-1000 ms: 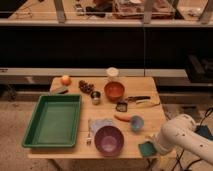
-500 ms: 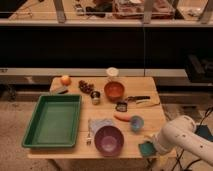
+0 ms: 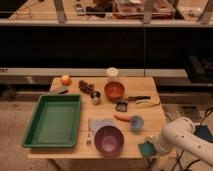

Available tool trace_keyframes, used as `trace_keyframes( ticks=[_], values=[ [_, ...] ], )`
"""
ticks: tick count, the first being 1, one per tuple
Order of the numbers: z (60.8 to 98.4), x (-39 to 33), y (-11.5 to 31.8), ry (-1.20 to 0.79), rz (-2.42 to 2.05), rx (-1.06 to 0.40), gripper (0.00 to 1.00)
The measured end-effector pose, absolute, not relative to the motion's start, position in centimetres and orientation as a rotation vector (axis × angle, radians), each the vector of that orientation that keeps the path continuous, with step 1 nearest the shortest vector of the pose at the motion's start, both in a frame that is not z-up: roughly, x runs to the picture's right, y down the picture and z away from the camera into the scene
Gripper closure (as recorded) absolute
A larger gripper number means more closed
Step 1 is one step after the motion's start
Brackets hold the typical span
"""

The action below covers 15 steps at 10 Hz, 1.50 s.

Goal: Wipe tray with sponge

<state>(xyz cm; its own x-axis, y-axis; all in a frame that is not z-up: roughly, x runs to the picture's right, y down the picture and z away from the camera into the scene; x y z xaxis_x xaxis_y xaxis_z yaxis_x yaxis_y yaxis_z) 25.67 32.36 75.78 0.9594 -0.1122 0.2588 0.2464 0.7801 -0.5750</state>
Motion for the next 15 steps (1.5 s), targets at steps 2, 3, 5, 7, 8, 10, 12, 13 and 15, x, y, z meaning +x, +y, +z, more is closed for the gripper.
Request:
trace_keyframes(
  ticks=[2, 3, 5, 7, 8, 10, 12, 13, 15],
  values=[
    [75.9, 25.5, 32.3, -0.221, -0.199, -0.644, 0.52],
    [75.9, 25.1, 32.2, -0.226, -0.204, -0.641, 0.64],
    [75.6, 24.8, 31.7, -0.22, -0.197, -0.637, 0.85],
    [74.7, 25.3, 29.7, -0.193, -0.133, -0.632, 1.0],
    [73.9, 25.9, 28.4, -0.175, -0.105, -0.632, 1.0],
    [71.9, 26.5, 23.5, -0.136, -0.06, -0.602, 1.0],
    [71.2, 26.4, 18.6, -0.14, -0.012, -0.578, 1.0],
    [71.2, 25.8, 15.7, -0.166, 0.016, -0.568, 1.0],
    [71.5, 23.3, 13.1, -0.214, 0.033, -0.563, 1.0]
  ],
)
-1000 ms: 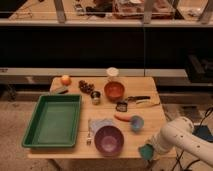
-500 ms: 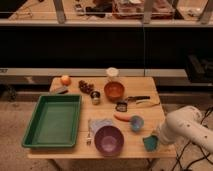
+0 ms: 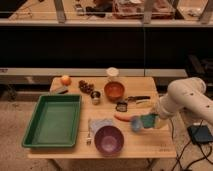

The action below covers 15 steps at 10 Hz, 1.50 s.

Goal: Wipe tray with sponge

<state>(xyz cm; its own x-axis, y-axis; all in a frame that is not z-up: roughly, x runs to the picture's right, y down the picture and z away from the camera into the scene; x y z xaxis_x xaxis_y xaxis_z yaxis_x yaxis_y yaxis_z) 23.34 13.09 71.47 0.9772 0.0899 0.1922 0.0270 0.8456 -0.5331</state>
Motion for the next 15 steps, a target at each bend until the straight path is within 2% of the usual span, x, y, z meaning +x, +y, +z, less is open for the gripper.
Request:
trace_keyframes(
  ticks=[6, 11, 15],
  values=[
    [71.4, 9.4, 11.9, -0.437, 0.004, -0.547, 1.0],
    [69.9, -2.7, 11.2, -0.613, -0.105, -0.525, 1.0],
    [69.9, -2.7, 11.2, -0.612, -0.105, -0.525, 1.0]
  ],
)
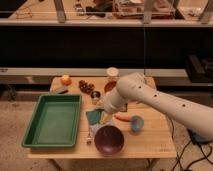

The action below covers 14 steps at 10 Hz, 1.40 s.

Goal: Wipe tray with sponge

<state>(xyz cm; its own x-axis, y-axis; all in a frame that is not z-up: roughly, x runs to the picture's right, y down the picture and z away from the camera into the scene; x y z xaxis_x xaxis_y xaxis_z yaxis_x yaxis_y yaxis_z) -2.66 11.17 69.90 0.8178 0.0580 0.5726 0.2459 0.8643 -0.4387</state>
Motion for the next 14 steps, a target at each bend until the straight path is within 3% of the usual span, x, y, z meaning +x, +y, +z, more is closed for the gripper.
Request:
trace_keyframes(
  ticks=[6, 14],
  values=[
    [69.9, -4.2, 9.5, -0.646, -0.153, -0.496, 1.0],
    [72.9, -23.3, 4.8, -0.691, -0.394, -0.416, 1.0]
  ],
)
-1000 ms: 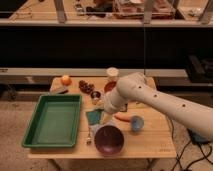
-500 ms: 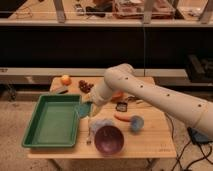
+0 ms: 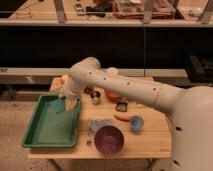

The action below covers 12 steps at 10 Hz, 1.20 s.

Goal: Wipe tray with sponge

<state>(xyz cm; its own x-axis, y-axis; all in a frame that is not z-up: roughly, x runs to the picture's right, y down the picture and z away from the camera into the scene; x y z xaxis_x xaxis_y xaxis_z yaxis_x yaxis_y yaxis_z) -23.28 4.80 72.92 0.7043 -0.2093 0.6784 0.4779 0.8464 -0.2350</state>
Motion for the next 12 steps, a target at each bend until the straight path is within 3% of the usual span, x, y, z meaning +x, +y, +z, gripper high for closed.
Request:
trace_keyframes(
  ticks=[3, 8, 12],
  values=[
    [75.1, -29.8, 6.4, -0.682, -0.497, -0.429, 1.0],
    [83.8, -32.1, 12.9, -0.641, -0.552, -0.528, 1.0],
    [84.1, -31.9, 13.1, -0.639, -0.551, -0.532, 1.0]
  ],
)
